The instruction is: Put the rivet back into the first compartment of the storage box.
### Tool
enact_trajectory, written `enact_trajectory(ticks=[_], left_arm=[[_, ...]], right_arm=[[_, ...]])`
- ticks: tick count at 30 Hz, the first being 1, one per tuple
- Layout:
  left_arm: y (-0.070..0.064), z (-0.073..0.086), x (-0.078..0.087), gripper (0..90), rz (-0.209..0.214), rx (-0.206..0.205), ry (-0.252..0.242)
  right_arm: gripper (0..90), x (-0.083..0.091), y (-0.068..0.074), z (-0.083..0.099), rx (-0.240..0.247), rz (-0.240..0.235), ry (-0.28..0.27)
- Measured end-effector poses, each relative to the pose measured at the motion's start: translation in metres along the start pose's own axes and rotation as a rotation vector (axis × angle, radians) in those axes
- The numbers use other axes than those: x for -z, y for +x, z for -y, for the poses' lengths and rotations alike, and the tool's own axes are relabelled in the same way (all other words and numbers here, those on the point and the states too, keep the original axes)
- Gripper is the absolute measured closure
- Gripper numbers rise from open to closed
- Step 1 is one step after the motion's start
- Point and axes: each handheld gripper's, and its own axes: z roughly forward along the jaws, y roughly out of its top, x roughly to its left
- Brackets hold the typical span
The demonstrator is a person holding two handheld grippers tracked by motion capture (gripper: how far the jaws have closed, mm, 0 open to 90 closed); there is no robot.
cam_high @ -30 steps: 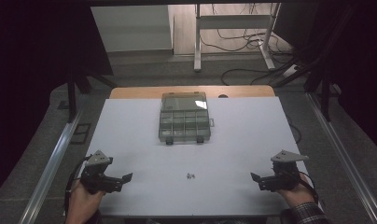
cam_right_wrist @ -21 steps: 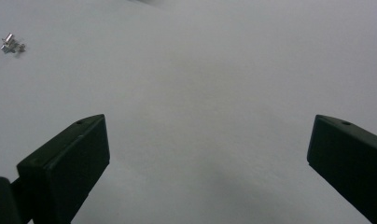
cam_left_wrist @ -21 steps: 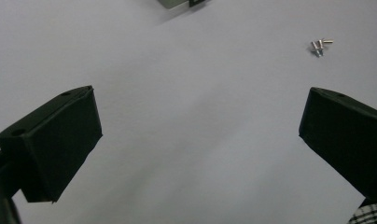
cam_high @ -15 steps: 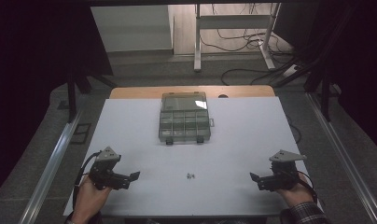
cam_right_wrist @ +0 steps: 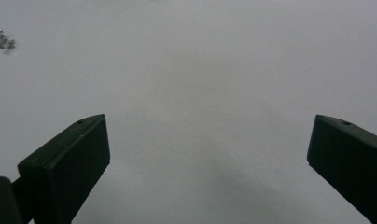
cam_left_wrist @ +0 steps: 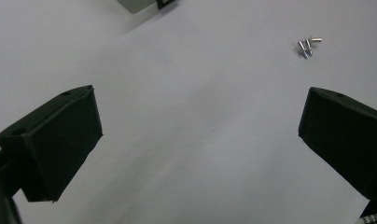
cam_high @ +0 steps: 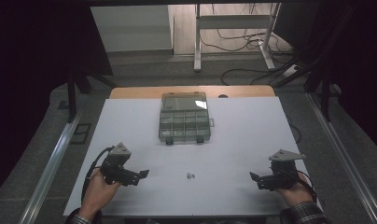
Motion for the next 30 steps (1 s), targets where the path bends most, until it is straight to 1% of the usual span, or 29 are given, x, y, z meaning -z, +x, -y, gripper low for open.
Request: enact_trajectory(ticks=[1,3,5,8,15,20,25,30], left_arm=[[-0.001,-0.002,-0.002,0.0,-0.004,-0.012,0.011],[-0.004,-0.006,-0.006,0.0,-0.003,-0.019,0.022],[-0.006,-0.010,-0.010,0.0,0.014,-0.023,0.030],[-0.009,-0.017,-0.015,0.0,0.023,-0.039,0.046],[-0.018,-0.033,-0.032,0.0,0.044,-0.083,0.079],[-0.024,-0.043,-0.043,0.0,0.067,-0.115,0.104],[-0.031,-0.051,-0.054,0.0,0.075,-0.144,0.126],[-0.036,-0.057,-0.062,0.0,0.085,-0.160,0.143]], right_arm=[[0.0,0.000,0.000,0.000,-0.001,-0.001,0.001],[0.0,0.000,0.000,0.000,-0.002,-0.001,0.003],[0.0,-0.001,0.000,0.000,-0.001,0.000,0.005],[0.0,-0.001,0.000,0.000,-0.001,0.000,0.010],[0.0,-0.002,0.000,0.000,0.001,0.003,0.014],[0.0,-0.002,0.001,0.000,0.003,0.001,0.018],[0.0,-0.003,0.001,0.000,0.004,0.001,0.021],[0.0,-0.003,0.001,0.001,0.008,0.000,0.029]])
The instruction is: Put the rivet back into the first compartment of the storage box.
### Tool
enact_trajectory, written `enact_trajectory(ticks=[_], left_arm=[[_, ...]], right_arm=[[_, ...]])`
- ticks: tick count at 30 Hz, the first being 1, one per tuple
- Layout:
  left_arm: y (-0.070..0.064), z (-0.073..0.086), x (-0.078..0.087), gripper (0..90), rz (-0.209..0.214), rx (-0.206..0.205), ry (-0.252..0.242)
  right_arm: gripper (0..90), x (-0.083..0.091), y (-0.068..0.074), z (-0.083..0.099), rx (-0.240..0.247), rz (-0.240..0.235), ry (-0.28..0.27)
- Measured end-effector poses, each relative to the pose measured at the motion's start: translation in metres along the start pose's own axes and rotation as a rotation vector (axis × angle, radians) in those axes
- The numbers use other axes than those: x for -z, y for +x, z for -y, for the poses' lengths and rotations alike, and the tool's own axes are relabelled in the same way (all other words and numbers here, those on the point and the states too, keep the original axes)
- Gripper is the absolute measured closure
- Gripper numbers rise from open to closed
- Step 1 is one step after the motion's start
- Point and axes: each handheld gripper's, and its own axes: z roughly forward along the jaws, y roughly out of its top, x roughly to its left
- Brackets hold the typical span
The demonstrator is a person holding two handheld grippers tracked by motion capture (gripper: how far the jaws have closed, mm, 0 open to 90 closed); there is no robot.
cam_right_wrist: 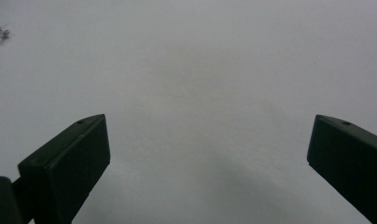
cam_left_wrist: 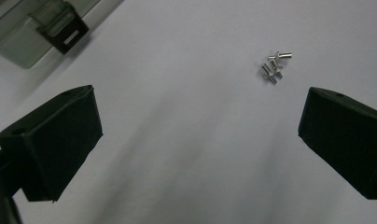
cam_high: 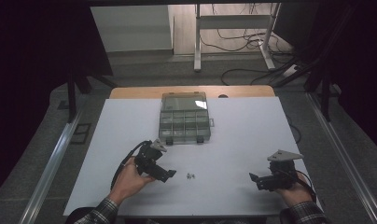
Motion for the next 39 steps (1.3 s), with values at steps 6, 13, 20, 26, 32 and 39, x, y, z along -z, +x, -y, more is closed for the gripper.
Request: enact_trajectory(ticks=[6,13,20,26,32,39], left_arm=[[-0.006,-0.010,-0.013,0.0,0.020,-0.025,0.025],[-0.014,-0.021,-0.030,0.3,0.036,-0.057,0.055],[-0.020,-0.030,-0.044,8.1,0.060,-0.128,0.095],[-0.028,-0.032,-0.050,31.7,0.085,-0.175,0.104],[-0.032,-0.033,-0.053,56.5,0.109,-0.213,0.118],[-0.036,-0.031,-0.054,73.4,0.093,-0.256,0.123]], right_arm=[[0.0,-0.001,0.000,0.000,0.001,0.000,0.006],[0.0,-0.001,0.000,0.001,0.009,0.002,0.014],[0.0,-0.002,0.000,0.001,0.010,0.004,0.020],[0.0,-0.002,0.000,0.001,0.008,0.003,0.024],[0.0,-0.002,0.000,0.002,0.009,0.002,0.025],[0.0,-0.002,0.000,0.002,0.015,0.002,0.029]])
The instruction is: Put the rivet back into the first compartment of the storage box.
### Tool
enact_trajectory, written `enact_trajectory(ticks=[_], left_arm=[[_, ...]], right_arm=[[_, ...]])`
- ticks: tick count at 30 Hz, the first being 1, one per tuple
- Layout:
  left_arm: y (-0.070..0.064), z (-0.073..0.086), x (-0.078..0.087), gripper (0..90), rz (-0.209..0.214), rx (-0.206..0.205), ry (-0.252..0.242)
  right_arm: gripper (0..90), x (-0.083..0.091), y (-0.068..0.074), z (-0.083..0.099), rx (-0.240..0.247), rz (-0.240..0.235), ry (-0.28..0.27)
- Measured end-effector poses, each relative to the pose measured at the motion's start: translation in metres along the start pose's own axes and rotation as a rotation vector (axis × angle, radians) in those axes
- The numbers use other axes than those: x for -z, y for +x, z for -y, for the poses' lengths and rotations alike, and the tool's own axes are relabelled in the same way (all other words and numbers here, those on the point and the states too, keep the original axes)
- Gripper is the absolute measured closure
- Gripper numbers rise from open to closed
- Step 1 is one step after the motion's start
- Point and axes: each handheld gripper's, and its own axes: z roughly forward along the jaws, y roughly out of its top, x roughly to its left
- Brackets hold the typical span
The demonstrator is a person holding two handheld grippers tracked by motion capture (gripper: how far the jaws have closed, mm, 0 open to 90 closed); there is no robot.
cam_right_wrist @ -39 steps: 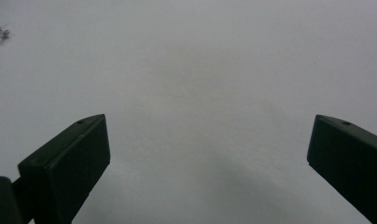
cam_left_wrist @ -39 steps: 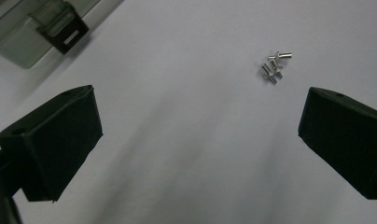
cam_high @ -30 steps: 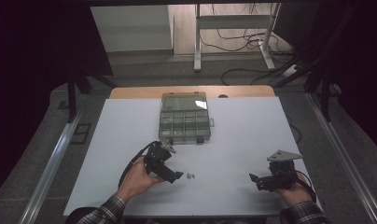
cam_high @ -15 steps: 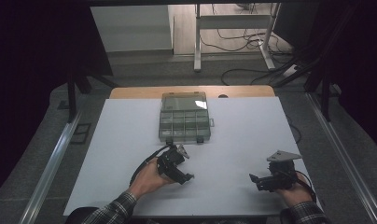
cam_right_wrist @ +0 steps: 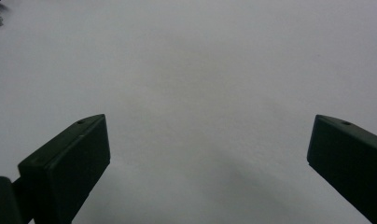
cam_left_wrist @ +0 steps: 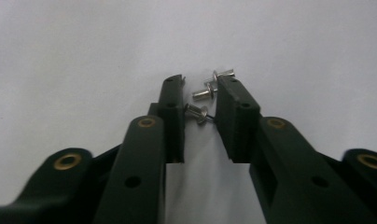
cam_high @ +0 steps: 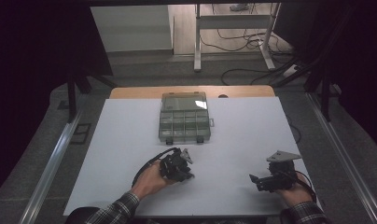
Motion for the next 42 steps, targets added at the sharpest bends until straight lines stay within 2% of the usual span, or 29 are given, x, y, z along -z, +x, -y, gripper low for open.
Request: enact_trajectory(ticks=[2,5,9,15,22,24,42], left_arm=[[-0.002,-0.001,0.000,78.0,0.003,-0.011,0.004],[-0.001,-0.001,0.000,80.0,0.009,-0.006,0.007],[0.003,0.000,0.003,80.5,0.035,0.029,0.005],[0.008,0.002,0.013,80.8,0.055,0.074,-0.032],[0.014,0.003,0.025,80.9,0.048,0.113,-0.062],[0.015,0.003,0.028,81.0,0.049,0.149,-0.093],[0.060,-0.003,0.063,82.3,-0.009,0.237,-0.122]], right_arm=[[0.0,0.000,0.000,0.000,0.001,0.000,0.001],[0.0,0.000,0.000,0.000,0.001,0.000,0.003],[0.0,0.000,0.000,0.000,-0.001,0.002,0.002],[0.0,0.001,0.000,0.000,-0.004,0.001,-0.002],[0.0,0.001,0.000,0.000,-0.005,0.003,-0.007],[0.0,0.001,0.000,0.000,-0.006,0.003,-0.007],[0.0,0.001,-0.001,0.000,-0.005,0.003,-0.008]])
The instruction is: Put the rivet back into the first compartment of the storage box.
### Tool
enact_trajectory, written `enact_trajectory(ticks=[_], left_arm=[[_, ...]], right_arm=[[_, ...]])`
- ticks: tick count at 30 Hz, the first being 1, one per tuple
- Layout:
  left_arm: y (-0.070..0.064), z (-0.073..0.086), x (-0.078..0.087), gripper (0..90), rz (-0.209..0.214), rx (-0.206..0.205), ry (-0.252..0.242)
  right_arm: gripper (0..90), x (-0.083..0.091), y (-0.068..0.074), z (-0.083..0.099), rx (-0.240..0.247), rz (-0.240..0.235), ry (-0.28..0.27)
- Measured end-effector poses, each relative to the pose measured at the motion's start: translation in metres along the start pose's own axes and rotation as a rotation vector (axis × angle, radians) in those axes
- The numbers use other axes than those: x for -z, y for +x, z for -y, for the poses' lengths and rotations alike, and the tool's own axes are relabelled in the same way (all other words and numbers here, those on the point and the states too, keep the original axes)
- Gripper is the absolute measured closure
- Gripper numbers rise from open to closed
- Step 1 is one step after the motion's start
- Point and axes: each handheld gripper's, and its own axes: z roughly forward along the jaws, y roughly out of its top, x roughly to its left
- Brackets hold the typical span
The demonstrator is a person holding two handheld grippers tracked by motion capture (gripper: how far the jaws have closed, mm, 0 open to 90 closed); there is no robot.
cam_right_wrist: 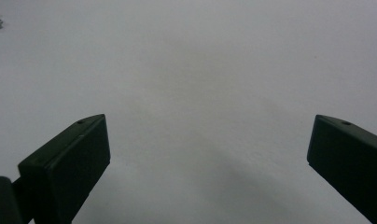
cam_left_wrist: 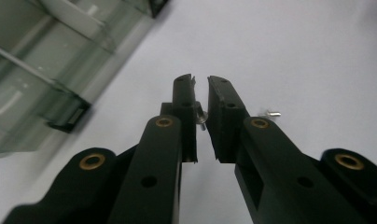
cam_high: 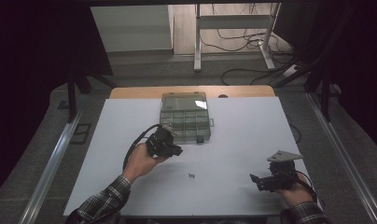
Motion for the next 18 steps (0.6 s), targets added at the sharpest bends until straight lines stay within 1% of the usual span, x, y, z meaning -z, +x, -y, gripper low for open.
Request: enact_trajectory(ticks=[6,8,18], left_arm=[[0.014,-0.008,0.008,82.5,-0.019,0.016,-0.001],[0.017,-0.011,0.010,82.6,-0.027,0.028,-0.005],[0.037,-0.026,0.017,82.7,-0.061,0.048,-0.010]], right_arm=[[0.0,0.000,0.000,0.000,0.000,-0.002,0.000],[0.0,0.000,0.000,0.000,0.000,-0.002,0.000],[0.0,0.000,-0.001,0.000,-0.002,-0.005,0.000]])
